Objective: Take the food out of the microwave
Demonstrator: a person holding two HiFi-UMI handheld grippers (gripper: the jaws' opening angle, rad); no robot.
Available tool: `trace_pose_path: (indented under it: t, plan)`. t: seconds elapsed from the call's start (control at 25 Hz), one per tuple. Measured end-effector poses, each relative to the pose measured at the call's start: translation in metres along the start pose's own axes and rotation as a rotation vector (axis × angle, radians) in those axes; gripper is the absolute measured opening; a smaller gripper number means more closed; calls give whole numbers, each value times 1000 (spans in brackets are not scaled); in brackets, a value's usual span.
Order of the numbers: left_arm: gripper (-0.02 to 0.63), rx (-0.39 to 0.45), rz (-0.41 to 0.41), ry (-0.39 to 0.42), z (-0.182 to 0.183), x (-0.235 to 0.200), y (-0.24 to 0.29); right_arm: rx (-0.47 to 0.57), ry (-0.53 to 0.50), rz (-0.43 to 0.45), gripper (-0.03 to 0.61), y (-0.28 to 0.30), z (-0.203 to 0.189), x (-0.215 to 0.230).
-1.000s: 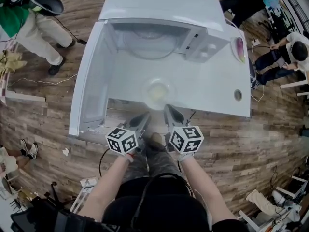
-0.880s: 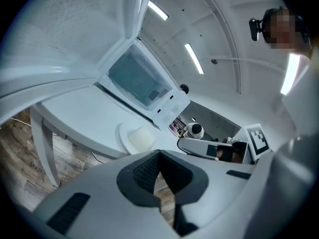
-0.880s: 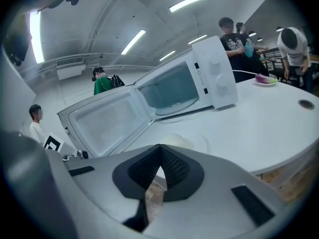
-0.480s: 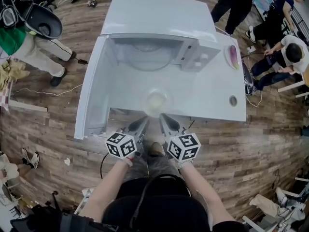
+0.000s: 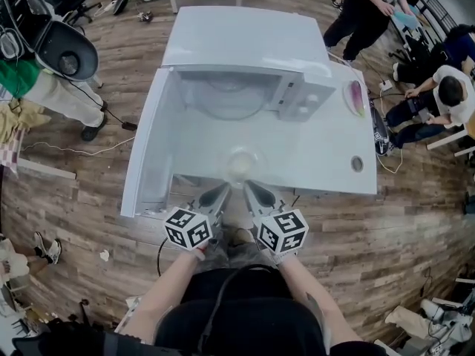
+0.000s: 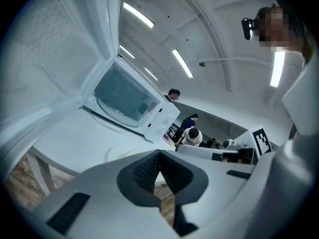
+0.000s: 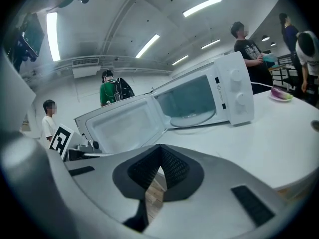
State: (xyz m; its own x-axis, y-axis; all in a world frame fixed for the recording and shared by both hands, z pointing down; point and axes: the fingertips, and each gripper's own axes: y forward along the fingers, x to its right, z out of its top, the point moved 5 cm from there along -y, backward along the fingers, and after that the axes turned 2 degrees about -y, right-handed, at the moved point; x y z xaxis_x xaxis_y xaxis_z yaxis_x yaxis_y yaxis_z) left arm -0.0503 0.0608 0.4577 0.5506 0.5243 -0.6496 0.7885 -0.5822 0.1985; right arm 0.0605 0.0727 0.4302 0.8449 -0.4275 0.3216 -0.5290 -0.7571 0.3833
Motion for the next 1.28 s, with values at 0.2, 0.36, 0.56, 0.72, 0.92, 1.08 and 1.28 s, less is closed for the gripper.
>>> trace_pose_path:
  t: [0.2, 0.36, 0.56, 0.72, 0.92, 1.08, 1.28]
  plan:
    - [9, 14, 6, 41, 9, 2, -4, 8, -16, 18, 18, 0, 5, -3]
    - [9, 23, 20, 99, 15, 6, -7, 8, -32, 18, 17, -4, 7, -2]
    - [9, 46, 13, 141, 22, 10, -6, 6, -62, 26, 17, -7, 11, -2]
    - [9, 73, 15, 151, 32, 8, -4, 9, -76, 19, 18, -10, 15, 2]
    - [9, 96, 15, 163, 42, 9, 2, 22, -79, 11, 17, -10, 21, 8]
    - [9, 110, 21, 171, 46, 11, 5, 32, -82, 4, 17, -11, 25, 15]
    - [9, 111, 38, 160, 50, 5, 5, 38, -68, -11, 18, -11, 27, 26]
